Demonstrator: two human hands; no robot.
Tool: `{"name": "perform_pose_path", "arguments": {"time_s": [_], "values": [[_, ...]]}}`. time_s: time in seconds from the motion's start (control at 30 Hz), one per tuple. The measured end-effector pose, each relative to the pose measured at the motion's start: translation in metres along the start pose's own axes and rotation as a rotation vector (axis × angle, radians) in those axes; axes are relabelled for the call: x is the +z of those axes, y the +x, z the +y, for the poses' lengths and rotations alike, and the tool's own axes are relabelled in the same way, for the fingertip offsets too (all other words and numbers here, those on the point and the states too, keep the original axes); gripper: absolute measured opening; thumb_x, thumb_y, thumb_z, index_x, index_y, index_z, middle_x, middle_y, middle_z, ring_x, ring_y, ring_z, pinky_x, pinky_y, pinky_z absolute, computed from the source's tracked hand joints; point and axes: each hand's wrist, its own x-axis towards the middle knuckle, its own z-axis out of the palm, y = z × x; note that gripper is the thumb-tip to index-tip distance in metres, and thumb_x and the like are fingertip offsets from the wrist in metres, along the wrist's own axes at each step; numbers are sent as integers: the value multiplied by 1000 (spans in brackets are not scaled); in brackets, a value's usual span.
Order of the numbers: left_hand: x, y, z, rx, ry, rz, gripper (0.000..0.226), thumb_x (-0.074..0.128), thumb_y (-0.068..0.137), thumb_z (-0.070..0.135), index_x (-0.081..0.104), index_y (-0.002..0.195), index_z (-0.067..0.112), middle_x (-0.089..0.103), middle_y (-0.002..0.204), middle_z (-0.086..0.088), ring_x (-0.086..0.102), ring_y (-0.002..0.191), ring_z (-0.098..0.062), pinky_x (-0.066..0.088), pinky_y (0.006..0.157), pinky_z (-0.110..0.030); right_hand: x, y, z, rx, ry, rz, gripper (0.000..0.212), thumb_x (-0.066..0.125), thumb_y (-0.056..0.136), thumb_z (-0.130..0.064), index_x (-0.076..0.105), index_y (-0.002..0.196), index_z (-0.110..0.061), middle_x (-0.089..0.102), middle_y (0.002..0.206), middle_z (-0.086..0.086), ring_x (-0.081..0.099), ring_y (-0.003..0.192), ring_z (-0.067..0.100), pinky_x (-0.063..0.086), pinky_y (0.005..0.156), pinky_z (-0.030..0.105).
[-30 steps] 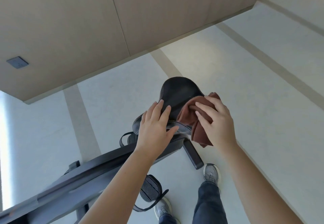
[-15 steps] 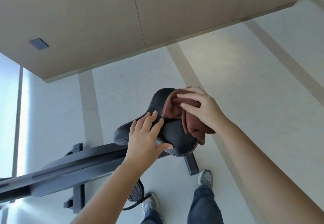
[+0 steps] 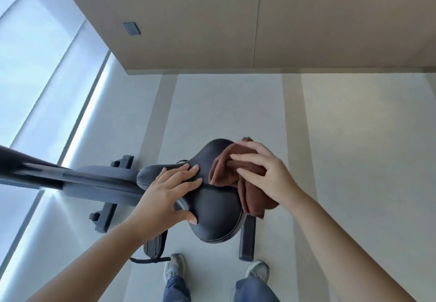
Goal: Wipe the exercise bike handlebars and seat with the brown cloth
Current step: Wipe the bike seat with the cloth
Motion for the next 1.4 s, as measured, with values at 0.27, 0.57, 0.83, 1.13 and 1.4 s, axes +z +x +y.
{"name": "perform_pose_path", "arguments": {"time_s": [0.27,0.57,0.83,1.13,1.4], "values": [[-3,1,5,-51,15,-42,75,87,46,33,63,114,14,47,133,-4,40,125,-29,40,89,-65,-14,67,-2,134,90,-256,28,63,84,-9,66,104,-29,55,120,-8,48,113,-3,30,99,11],[-4,1,3,-26,65,-60,71,83,49,40,64,113,14,54,129,-7,43,122,-35,38,88,-67,-17,51,-5,-16,-48,-298,30,68,79,-8,67,103,-28,53,124,-13,42,120,-7,26,102,8],[-11,3,10,13,224,-102,74,82,46,51,65,111,19,61,122,-1,55,114,-26,48,86,-47,5,123,-27,68,-315,-751,27,69,79,-16,69,98,-35,57,118,-14,49,112,-1,31,99,15],[-25,-1,23,-183,271,-222,74,75,46,62,61,114,35,55,130,6,51,118,-23,44,90,-47,1,121,-23,-91,-300,-785,29,75,71,-30,67,96,-43,56,117,-23,47,111,-10,29,95,5],[-15,-3,80,-758,303,-32,70,85,40,50,70,102,21,68,109,-9,66,95,-29,53,74,-47,11,156,-20,-153,-239,-1130,33,73,75,-24,66,104,-35,57,117,-18,50,110,-5,34,99,14]]}}
